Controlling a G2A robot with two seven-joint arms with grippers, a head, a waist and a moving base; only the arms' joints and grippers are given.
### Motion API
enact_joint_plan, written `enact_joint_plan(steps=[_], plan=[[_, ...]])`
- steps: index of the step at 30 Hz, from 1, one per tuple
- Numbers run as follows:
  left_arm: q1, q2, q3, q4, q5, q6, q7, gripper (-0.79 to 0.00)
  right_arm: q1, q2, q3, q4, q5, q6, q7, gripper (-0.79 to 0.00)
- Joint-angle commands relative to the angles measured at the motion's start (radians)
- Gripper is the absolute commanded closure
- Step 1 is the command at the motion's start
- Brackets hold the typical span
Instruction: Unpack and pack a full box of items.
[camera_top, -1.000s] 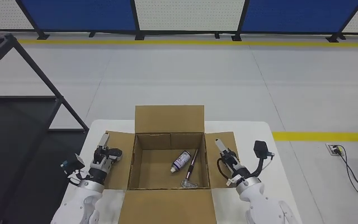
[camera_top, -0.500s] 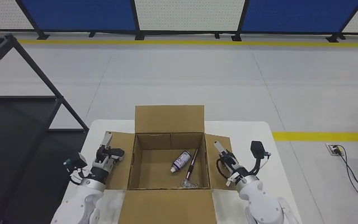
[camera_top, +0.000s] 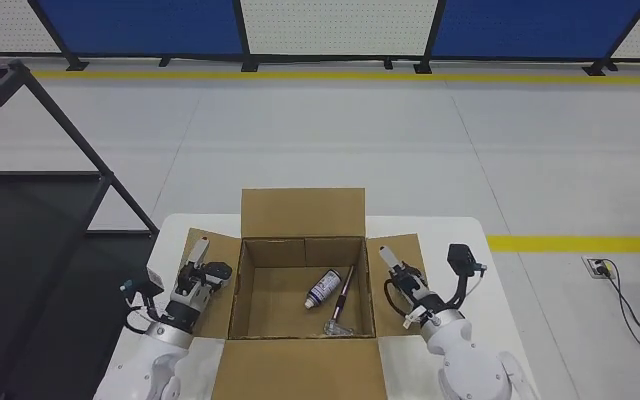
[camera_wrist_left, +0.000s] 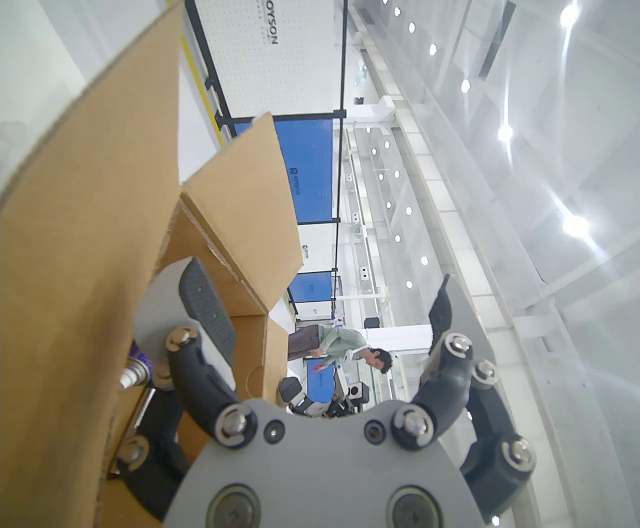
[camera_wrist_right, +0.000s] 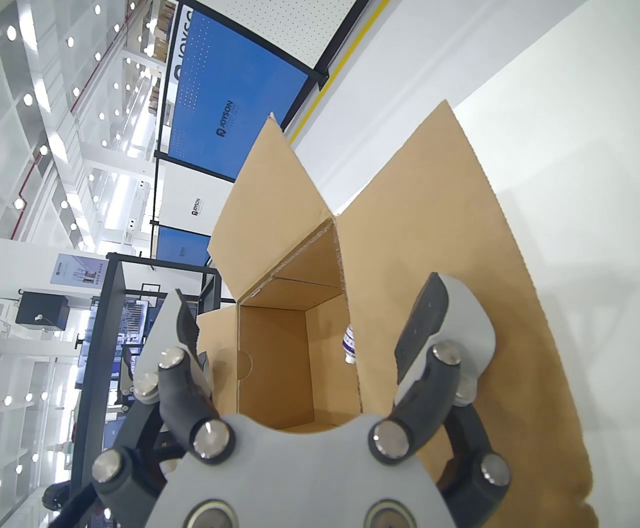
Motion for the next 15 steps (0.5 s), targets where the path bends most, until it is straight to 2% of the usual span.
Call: enact_joint_plan(steps=[1,8,15], plan=[[0.013,0.001,-0.009,-0.027,-0.004,-0.019,-0.023,-0.785,0.008,0.000,-0.022,-0.028,-0.024,0.009,0.015,-0.785],[0.045,0.005,-0.047,-0.095,-0.032,-0.073,-0.091,-0.785,0.078,-0.007,-0.158,-0.094,-0.168,0.082,0.072,-0.785],[0.094,0.010,-0.153,-0.116,-0.129,-0.136,-0.146,-0.785,0.247,-0.042,-0.318,-0.003,-0.233,0.244,0.109,-0.785]])
